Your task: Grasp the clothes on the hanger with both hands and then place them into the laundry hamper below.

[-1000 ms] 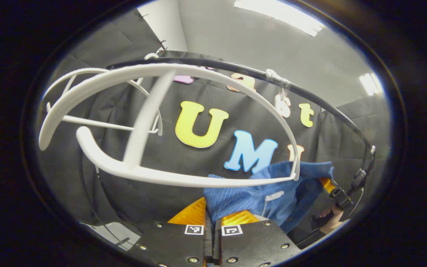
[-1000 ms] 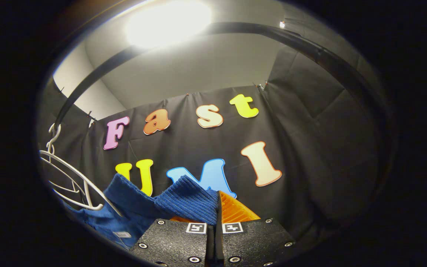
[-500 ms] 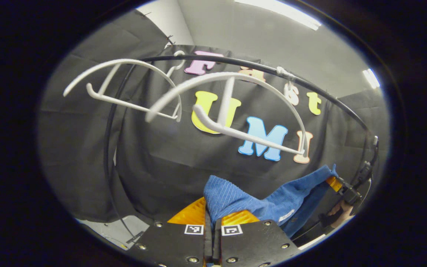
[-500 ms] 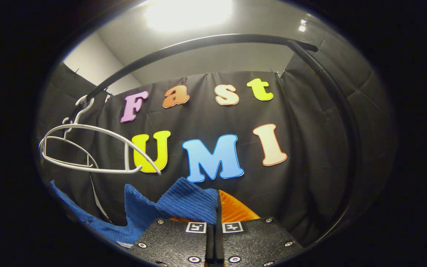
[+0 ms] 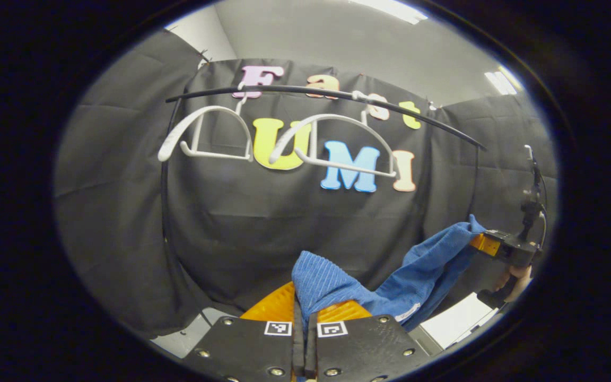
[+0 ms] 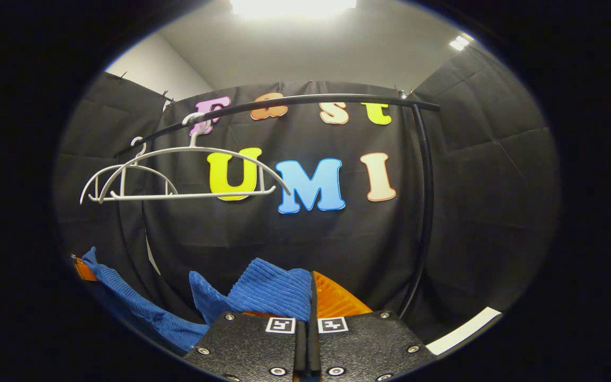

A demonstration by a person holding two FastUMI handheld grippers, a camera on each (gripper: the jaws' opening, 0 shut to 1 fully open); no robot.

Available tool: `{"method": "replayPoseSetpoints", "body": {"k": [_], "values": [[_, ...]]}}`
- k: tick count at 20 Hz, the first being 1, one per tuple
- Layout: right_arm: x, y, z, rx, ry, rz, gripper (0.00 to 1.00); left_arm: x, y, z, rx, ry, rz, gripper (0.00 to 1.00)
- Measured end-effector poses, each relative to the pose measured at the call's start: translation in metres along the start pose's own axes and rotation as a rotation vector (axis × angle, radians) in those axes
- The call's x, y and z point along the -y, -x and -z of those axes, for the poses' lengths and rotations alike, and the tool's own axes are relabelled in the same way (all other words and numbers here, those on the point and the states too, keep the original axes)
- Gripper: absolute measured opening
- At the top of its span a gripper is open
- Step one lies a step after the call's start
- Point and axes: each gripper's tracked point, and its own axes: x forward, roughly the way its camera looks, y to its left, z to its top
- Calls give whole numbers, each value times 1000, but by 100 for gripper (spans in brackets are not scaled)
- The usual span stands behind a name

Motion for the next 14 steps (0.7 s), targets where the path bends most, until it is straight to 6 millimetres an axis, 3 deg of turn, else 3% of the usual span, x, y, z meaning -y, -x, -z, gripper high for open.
{"method": "replayPoseSetpoints", "body": {"k": [4, 9, 11, 14], "values": [[-31, 41, 67, -171, -9, -12, 1, 8, 20, 61, -105, 58, 40, 2], [-51, 102, 157, -418, -73, -15, 1, 8, 47, 140, -218, 158, -16, 2], [-47, 112, 183, -464, -90, 14, 2, 12, 50, 177, -255, 149, -22, 3], [-59, 110, 223, -540, -65, -1, 1, 11, 41, 217, -293, 129, -30, 2]]}}
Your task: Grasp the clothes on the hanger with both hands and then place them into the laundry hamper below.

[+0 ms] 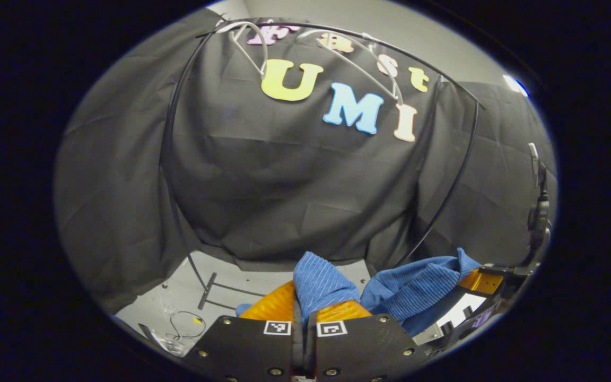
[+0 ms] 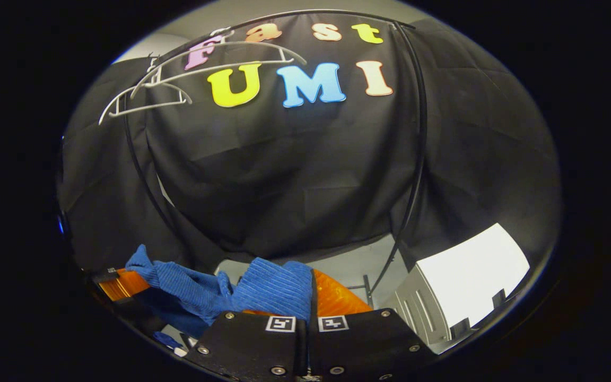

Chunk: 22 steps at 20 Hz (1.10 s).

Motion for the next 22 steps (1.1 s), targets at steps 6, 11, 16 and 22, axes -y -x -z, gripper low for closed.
{"method": "replayPoseSetpoints", "body": {"k": [6, 11, 16, 22], "values": [[0, -34, 59, -122, -43, -15, 1, -4, -33, 59, -127, 47, -22, 3], [15, -53, 54, -129, -97, 41, 1, -5, -38, 64, -143, 45, -24, 3], [19, -62, 56, -127, -111, 62, 2, -11, -44, 65, -168, 65, -10, 4], [20, -71, 75, -169, -80, 79, 6, -4, -63, 67, -215, 44, 13, 1]]}}
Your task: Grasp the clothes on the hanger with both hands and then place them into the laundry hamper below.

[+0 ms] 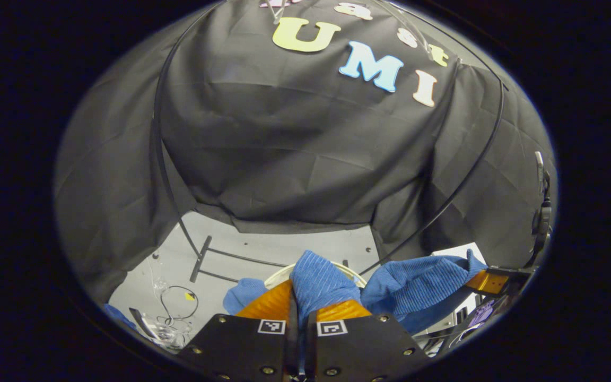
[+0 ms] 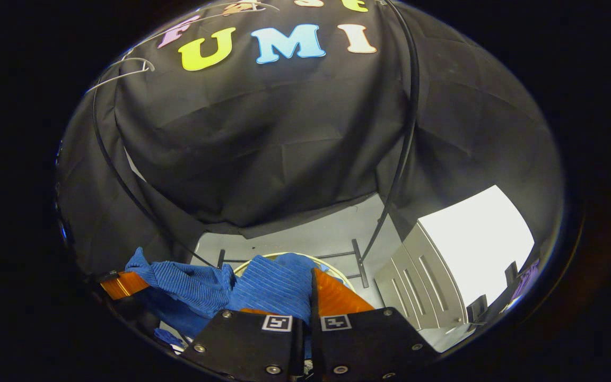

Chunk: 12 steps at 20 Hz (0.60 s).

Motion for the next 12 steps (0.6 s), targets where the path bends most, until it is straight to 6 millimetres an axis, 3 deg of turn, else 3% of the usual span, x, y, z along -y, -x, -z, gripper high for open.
{"method": "replayPoseSetpoints", "body": {"k": [2, 3, 5, 7, 9, 11, 12], "values": [[2, -5, 8, -24, 20, 8, 10, -1, -11, 11, -36, -4, 11, 1], [5, -6, 12, -37, 27, 11, 11, -1, -16, 15, -50, -10, 2, 10], [9, -5, 20, -76, 42, 8, 14, -3, -21, 24, -86, -16, -1, 9], [7, -2, 25, -111, 39, -30, 27, 3, -23, 35, -115, -11, 19, 43], [13, 6, 23, -116, 38, -33, 60, -1, -23, 42, -114, -27, 10, 77], [24, 18, 14, -95, 44, -14, 94, -3, -10, 36, -97, -58, -20, 96], [30, 25, 10, -82, 42, -9, 97, -1, -3, 30, -84, -78, -30, 94]]}}
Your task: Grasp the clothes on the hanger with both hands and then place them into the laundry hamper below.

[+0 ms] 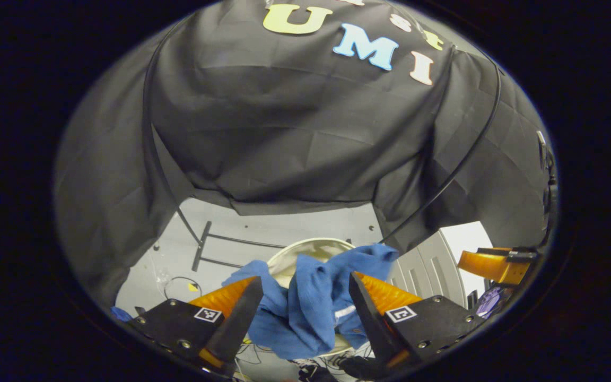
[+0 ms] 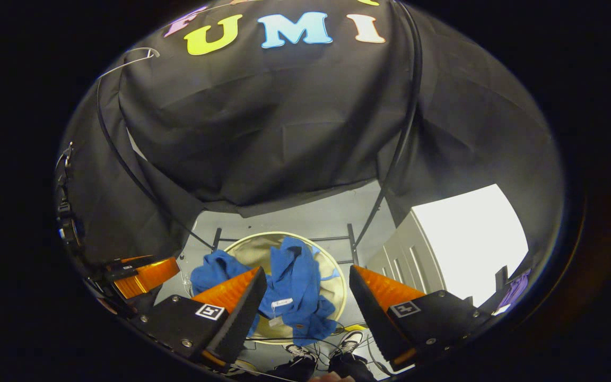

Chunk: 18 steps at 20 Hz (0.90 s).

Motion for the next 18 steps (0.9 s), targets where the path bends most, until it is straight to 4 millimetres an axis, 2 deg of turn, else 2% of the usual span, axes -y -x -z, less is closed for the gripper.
{"method": "replayPoseSetpoints", "body": {"k": [4, 7, 11, 14, 15, 18], "values": [[26, 36, -19, 82, 25, 7, 97, 6, 53, -20, 83, -116, -100, 95], [45, 70, -40, 181, 53, -16, 96, 27, 109, -42, 171, -162, -179, 94], [70, 127, -80, 332, 138, -79, 96, 71, 186, -60, 273, -83, -257, 95], [84, 171, -108, 462, 164, -140, 97, 104, 251, -86, 384, -30, -333, 94], [91, 185, -114, 502, 162, -158, 94, 117, 267, -96, 425, -13, -346, 94], [106, 221, -138, 591, 156, -204, 96, 157, 321, -127, 542, 3, -361, 94]]}}
